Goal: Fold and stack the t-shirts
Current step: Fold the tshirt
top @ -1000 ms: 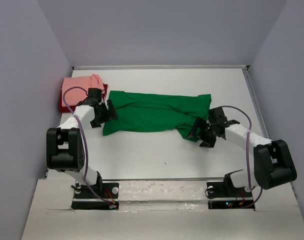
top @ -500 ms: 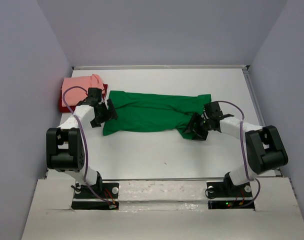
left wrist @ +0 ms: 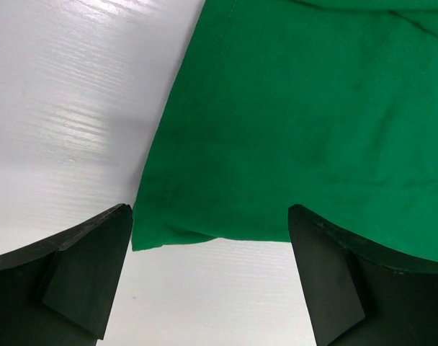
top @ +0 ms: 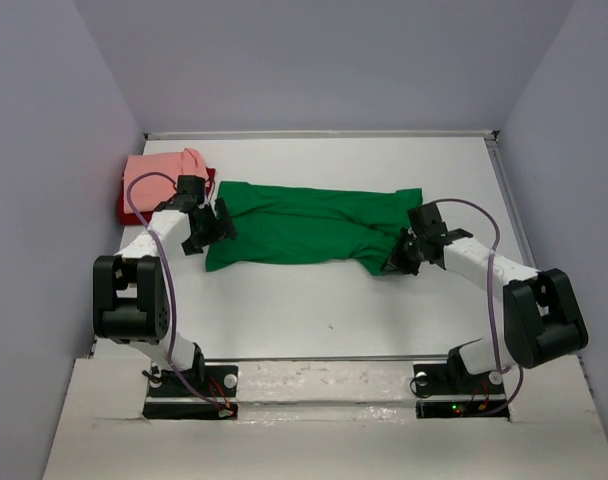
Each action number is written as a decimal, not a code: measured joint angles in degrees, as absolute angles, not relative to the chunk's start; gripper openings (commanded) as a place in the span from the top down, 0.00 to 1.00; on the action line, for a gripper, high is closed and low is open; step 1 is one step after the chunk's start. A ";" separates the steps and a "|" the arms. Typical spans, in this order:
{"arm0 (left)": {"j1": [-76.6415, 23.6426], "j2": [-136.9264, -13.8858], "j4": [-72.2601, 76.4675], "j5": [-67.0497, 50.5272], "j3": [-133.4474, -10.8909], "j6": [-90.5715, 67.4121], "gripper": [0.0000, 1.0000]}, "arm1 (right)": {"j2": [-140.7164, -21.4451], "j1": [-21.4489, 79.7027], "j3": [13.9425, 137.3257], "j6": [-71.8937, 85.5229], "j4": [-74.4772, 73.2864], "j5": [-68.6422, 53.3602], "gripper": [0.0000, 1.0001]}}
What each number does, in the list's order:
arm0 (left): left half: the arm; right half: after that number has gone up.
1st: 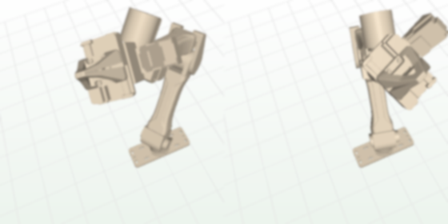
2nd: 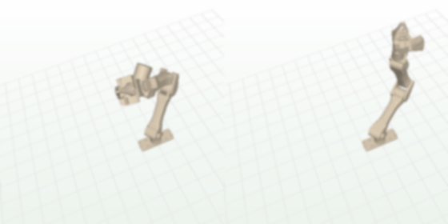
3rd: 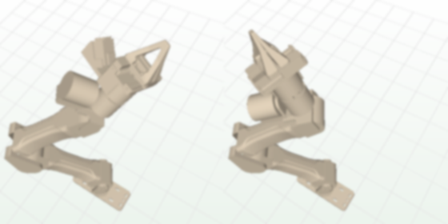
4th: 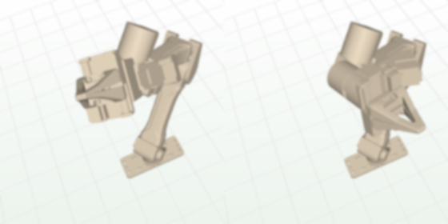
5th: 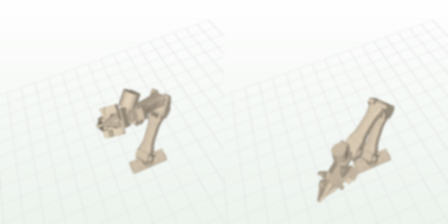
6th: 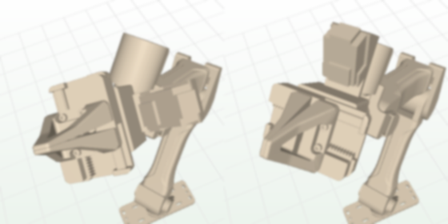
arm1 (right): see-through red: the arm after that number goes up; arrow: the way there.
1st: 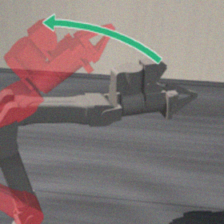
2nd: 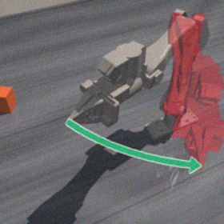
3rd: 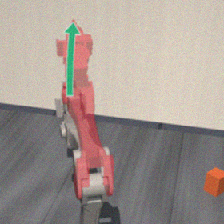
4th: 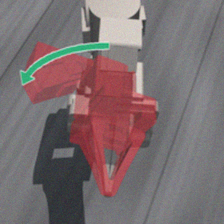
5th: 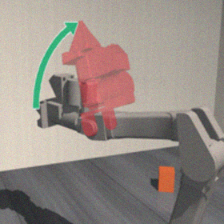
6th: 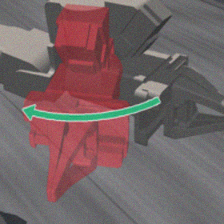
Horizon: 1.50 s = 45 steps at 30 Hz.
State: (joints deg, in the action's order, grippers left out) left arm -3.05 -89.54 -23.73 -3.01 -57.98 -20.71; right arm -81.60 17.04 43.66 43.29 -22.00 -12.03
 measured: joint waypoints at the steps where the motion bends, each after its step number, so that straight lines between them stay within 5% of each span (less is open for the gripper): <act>1: -3.20 -89.54 -23.75 -2.98 -57.98 -20.71 0.01 | -81.60 17.34 44.25 43.31 -23.00 -11.25 1.00; 20: -5.15 -83.72 -26.46 -0.99 -58.15 -20.47 0.01 | -69.93 21.06 61.43 43.16 -42.83 -3.62 1.00; 27: -6.07 -83.77 -27.33 -0.97 -59.16 -20.45 0.01 | -66.74 21.93 59.94 44.05 -48.03 -3.66 0.91; 29: -6.31 -83.88 -27.53 -0.93 -59.66 -20.45 0.01 | -65.39 22.24 59.90 44.71 -49.30 -3.99 0.73; 30: -6.39 -83.94 -27.53 -0.95 -59.90 -20.45 0.01 | -64.82 22.26 59.90 45.15 -49.69 -4.05 0.51; 31: -6.48 -84.01 -27.57 -0.95 -60.03 -20.45 0.01 | -63.77 22.33 59.90 45.47 -50.37 -4.23 0.42; 37: -7.64 -85.01 -27.94 -0.86 -61.04 -20.47 0.01 | -61.47 23.66 56.71 47.09 -50.54 -4.51 0.28; 39: -8.12 -85.38 -28.16 -0.84 -61.69 -20.47 0.01 | -61.45 25.32 55.22 48.14 -50.68 -4.36 0.31; 42: -8.67 -85.73 -28.34 0.14 -62.85 -20.45 0.01 | -61.47 29.52 54.26 50.15 -51.46 -2.13 0.98; 45: -9.30 -85.93 -28.32 0.56 -63.86 -20.23 0.07 | -61.93 31.57 54.43 51.16 -51.40 0.56 1.00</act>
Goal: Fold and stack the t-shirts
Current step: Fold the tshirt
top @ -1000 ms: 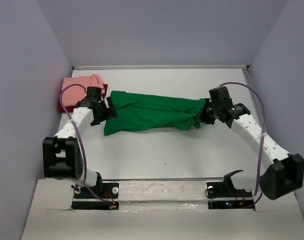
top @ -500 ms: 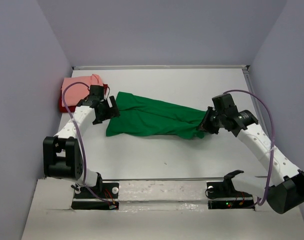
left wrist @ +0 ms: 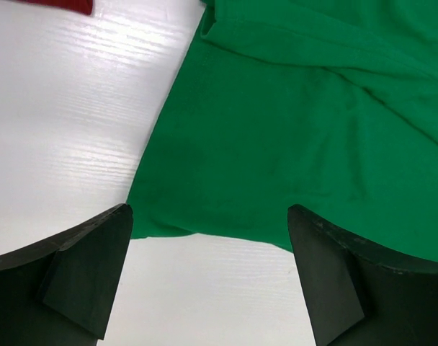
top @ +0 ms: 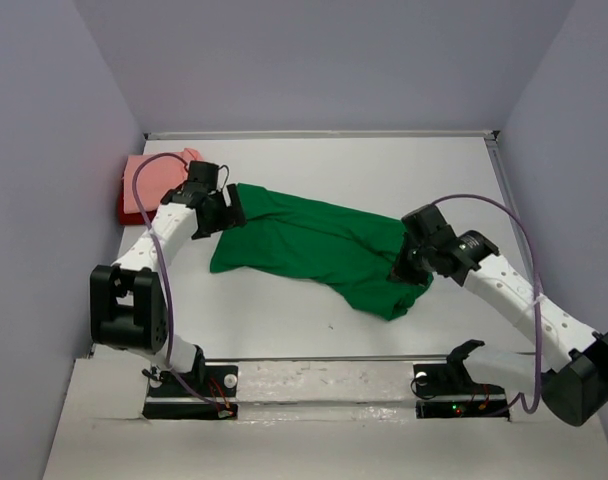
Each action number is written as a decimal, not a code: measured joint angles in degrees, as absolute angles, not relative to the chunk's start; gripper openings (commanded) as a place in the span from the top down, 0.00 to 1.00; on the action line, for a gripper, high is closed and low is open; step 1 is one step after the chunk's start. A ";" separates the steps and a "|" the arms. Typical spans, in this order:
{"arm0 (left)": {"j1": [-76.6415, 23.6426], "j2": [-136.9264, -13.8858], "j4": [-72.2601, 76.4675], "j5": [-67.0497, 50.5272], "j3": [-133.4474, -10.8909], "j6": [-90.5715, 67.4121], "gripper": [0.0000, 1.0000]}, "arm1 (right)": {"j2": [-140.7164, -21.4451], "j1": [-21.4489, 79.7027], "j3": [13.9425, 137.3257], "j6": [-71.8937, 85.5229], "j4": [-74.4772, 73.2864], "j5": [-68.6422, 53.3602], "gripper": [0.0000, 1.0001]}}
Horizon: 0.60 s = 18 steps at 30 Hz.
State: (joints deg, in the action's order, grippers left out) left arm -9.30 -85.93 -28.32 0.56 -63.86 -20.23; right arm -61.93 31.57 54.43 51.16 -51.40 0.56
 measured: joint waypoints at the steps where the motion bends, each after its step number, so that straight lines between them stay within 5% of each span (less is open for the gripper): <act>1: -9.61 -86.48 -28.53 0.73 -64.82 -20.16 0.10 | -63.37 31.57 55.35 51.03 -52.01 2.31 1.00; 7: -11.73 -93.82 -28.36 0.71 -72.77 -19.57 0.23 | -78.61 29.45 65.84 46.17 -51.62 11.42 1.00; 10: -13.19 -100.55 -28.42 -0.62 -80.03 -19.40 0.53 | -86.46 21.58 69.89 41.82 -47.22 8.99 1.00; 11: -13.61 -102.76 -28.18 -1.19 -81.97 -19.35 0.73 | -89.10 18.17 70.57 40.49 -45.71 7.97 1.00; 14: -14.31 -107.83 -28.03 -2.61 -86.43 -19.18 1.00 | -95.68 12.10 73.08 37.39 -44.71 6.20 1.00; 18: -14.70 -112.55 -29.19 -2.94 -90.45 -18.74 1.00 | -100.79 10.41 77.47 35.18 -44.51 2.68 1.00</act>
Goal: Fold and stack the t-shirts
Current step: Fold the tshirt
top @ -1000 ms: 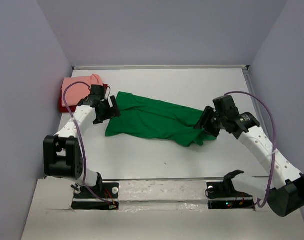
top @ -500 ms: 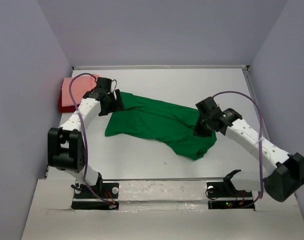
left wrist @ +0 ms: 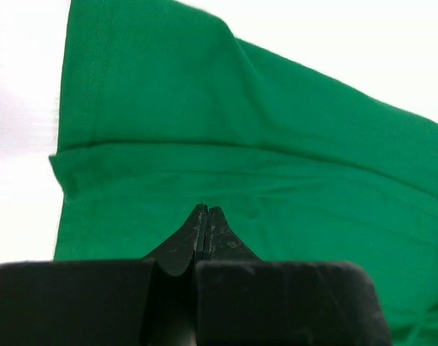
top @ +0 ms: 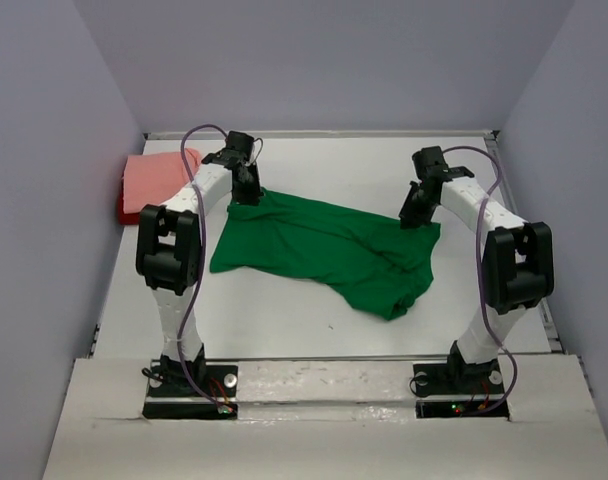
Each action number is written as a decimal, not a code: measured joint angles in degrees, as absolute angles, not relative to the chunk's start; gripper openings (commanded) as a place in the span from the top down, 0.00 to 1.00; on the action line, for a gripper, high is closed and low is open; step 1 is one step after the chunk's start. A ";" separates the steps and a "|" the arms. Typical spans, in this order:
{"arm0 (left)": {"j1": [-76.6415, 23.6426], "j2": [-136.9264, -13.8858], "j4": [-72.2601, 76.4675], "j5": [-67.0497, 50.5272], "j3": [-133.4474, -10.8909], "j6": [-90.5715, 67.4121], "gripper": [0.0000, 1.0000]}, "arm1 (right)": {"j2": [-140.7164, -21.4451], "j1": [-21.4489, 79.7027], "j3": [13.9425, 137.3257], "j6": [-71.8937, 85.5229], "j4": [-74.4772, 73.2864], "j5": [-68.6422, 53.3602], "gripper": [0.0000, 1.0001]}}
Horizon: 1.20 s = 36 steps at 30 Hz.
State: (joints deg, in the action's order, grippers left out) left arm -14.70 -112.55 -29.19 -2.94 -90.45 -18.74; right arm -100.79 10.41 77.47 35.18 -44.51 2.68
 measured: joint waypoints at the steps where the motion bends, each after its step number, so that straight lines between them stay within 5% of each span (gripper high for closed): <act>1: -14.68 -113.45 -29.19 -2.94 -91.18 -18.70 1.00 | -101.34 10.15 78.32 34.68 -44.51 1.67 1.00; 16: -12.69 -124.66 -31.14 -8.27 -101.27 -18.35 1.00 | -104.38 8.21 80.40 30.41 -43.48 -6.22 1.00; 36: -7.05 -128.18 -27.31 -23.86 -98.56 -20.91 1.00 | -99.09 9.41 82.52 20.80 -48.82 -4.62 1.00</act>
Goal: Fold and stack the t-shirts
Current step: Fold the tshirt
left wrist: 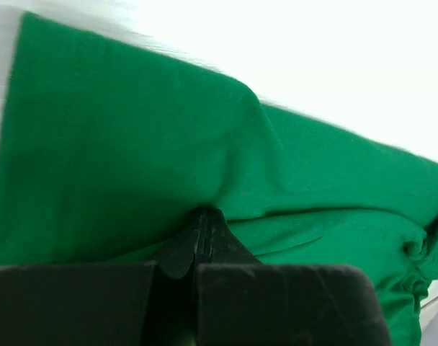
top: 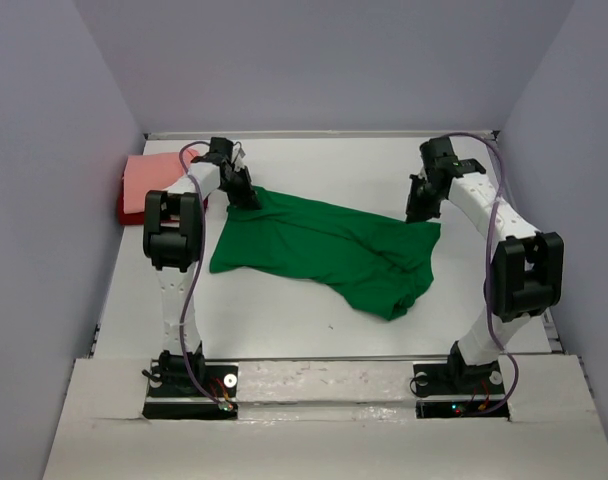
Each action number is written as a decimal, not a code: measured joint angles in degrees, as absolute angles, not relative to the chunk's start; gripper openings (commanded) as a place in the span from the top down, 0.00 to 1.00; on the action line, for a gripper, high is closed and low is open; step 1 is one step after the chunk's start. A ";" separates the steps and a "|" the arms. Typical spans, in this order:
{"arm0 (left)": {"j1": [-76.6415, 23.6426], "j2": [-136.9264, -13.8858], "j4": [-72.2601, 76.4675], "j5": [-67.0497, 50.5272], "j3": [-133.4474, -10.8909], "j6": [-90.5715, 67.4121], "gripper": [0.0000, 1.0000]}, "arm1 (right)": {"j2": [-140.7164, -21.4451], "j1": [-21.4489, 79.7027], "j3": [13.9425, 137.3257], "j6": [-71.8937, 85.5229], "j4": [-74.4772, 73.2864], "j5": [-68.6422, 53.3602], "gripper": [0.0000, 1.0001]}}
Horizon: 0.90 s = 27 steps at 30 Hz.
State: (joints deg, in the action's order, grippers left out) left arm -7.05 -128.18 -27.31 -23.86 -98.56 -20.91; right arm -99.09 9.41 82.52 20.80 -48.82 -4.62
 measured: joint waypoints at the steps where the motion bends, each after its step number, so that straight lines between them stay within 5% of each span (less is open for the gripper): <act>1: -6.68 -128.16 -26.74 -24.77 -98.17 -21.10 1.00 | -98.35 9.65 82.59 20.78 -49.36 -3.14 1.00; 15: -5.65 -127.96 -24.58 -28.23 -96.75 -21.58 1.00 | -101.62 10.96 82.52 19.77 -56.88 18.90 1.00; 27: -6.11 -124.05 -28.18 -17.54 -95.96 -20.84 1.00 | -103.96 10.98 71.81 21.19 -50.41 12.08 1.00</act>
